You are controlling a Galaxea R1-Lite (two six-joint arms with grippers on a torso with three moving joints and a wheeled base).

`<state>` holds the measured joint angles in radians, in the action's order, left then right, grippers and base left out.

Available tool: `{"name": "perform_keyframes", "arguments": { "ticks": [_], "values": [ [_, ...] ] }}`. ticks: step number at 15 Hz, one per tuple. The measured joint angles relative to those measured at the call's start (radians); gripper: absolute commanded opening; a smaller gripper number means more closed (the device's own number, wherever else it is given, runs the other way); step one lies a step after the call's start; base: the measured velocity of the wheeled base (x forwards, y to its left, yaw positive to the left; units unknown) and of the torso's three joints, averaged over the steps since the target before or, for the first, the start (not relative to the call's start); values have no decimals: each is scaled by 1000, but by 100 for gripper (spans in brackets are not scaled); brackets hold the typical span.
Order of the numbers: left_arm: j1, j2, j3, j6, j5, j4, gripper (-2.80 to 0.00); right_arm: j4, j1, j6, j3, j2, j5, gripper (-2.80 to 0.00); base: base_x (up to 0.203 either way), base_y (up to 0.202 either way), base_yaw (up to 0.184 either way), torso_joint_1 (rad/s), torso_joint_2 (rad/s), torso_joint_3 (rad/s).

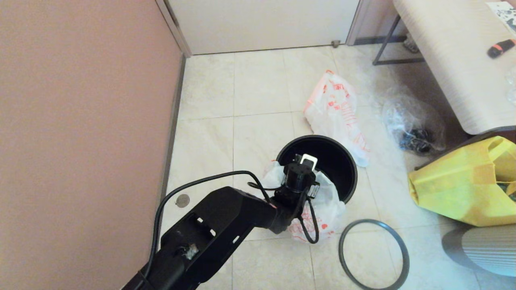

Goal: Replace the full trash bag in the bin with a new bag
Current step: Put the new garbage bag on the trash can

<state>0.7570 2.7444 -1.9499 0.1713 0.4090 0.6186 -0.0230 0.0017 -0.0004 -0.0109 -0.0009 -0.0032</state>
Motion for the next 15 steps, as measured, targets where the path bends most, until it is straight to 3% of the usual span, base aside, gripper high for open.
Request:
{"name": "perform_keyframes", "arguments": {
  "ticks": [5,9,12,15],
  "values": [
    [51,-80,4,0,95,-9,-280,0,0,0,0,0,0,-280,0,0,0,0,0,0],
    [84,-186,27,-12,161,-83,-280,0,0,0,0,0,0,-280,0,0,0,0,0,0],
    [109,-267,134,-39,175,-97,-280,0,0,0,0,0,0,-280,0,0,0,0,0,0],
    [108,-370,311,-83,182,-102,-280,0,-1,0,0,0,0,-280,0,0,0,0,0,0]
  ]
}}
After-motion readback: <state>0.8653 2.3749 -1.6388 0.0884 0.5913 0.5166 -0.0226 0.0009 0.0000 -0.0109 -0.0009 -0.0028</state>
